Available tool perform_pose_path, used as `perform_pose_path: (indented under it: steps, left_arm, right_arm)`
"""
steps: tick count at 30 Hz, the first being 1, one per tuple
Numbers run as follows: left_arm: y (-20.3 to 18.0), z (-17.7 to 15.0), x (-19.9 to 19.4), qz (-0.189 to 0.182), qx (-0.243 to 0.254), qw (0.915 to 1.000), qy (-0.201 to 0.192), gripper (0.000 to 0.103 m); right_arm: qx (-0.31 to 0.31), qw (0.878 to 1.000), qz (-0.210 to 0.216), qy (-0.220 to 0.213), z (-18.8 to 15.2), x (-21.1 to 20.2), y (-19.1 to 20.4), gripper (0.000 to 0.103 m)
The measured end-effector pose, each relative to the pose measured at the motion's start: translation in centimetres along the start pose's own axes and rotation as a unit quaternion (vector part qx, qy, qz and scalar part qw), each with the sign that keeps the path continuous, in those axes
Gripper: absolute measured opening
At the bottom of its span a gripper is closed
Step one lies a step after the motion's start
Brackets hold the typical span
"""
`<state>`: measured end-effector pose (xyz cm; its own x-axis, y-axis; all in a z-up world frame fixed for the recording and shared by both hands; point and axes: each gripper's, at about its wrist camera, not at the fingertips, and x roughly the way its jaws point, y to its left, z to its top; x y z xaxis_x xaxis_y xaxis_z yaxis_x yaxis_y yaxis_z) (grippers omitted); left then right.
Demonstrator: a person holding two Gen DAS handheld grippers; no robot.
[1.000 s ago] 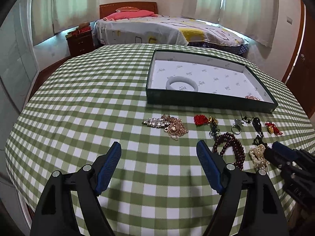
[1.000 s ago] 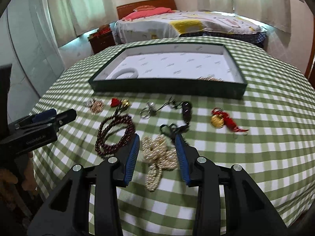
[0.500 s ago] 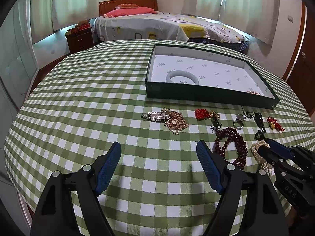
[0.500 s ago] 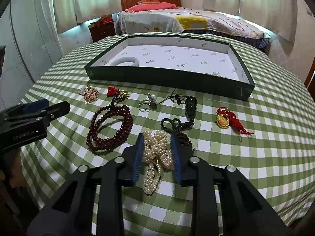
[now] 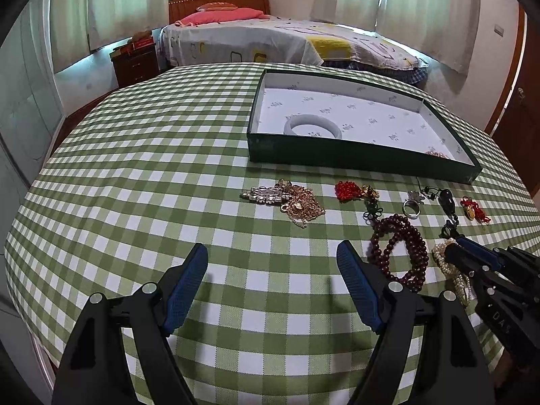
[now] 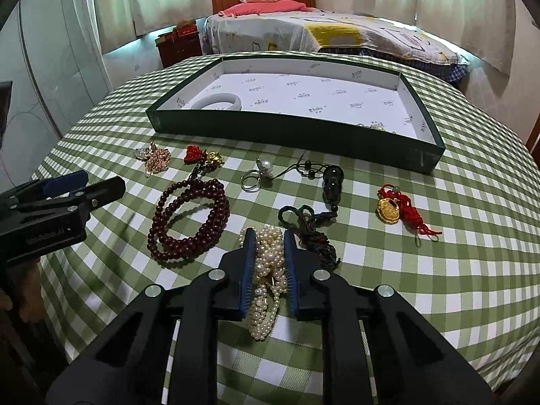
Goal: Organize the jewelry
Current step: 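Lower the right gripper onto the pearl necklace and close it, then close the left gripper on the dark red bead strand while the right gripper holds the necklace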
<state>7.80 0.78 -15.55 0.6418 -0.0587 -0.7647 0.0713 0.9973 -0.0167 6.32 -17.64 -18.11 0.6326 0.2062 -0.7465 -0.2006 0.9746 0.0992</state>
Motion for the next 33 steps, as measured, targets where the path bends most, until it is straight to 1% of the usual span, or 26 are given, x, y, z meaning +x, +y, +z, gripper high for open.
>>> perform_pose_path:
  steps: [1, 5, 11, 17, 21, 24, 28, 31, 33]
  left_arm:
    - [-0.1, 0.0, 0.0, -0.001, 0.001, 1.0000, 0.000, 0.076]
    - [-0.9, 0.0, 0.0, -0.009, 0.011, 0.9999, -0.001, 0.076]
    - [-2.5, -0.1, -0.1, -0.020, 0.033, 0.9992, -0.001, 0.076]
    - [-5.3, -0.1, -0.1, -0.026, 0.072, 0.9970, -0.006, 0.076]
    - [-7.2, 0.0, 0.7, -0.032, 0.092, 0.9952, -0.002, 0.076]
    - [-7.9, 0.0, 1.4, -0.036, 0.095, 0.9948, 0.005, 0.076]
    - [-8.5, 0.1, 2.2, -0.051, 0.091, 0.9945, 0.014, 0.076]
    - [-8.7, 0.0, 2.8, -0.049, 0.095, 0.9939, 0.025, 0.076]
    - [-8.7, -0.2, 2.8, -0.046, 0.099, 0.9937, 0.022, 0.076]
  right_arm:
    - [0.002, 1.000, -0.002, -0.001, 0.0, -0.2, -0.2, 0.011]
    - [0.017, 1.000, -0.002, -0.003, -0.2, -1.0, -1.1, 0.011]
    - [0.037, 0.999, -0.015, -0.023, -0.2, -2.9, -2.9, 0.010]
    - [0.059, 0.997, -0.032, -0.037, -0.8, -4.4, -5.2, 0.010]
    - [0.077, 0.996, -0.033, -0.039, -1.2, -4.7, -6.8, 0.011]
    - [0.081, 0.995, -0.035, -0.042, -1.3, -4.8, -7.3, 0.010]
    - [0.086, 0.995, -0.031, -0.040, -1.5, -4.5, -7.6, 0.011]
    - [0.090, 0.995, -0.028, -0.037, -1.6, -4.3, -7.8, 0.011]
    - [0.091, 0.995, -0.029, -0.036, -1.6, -4.2, -7.7, 0.011]
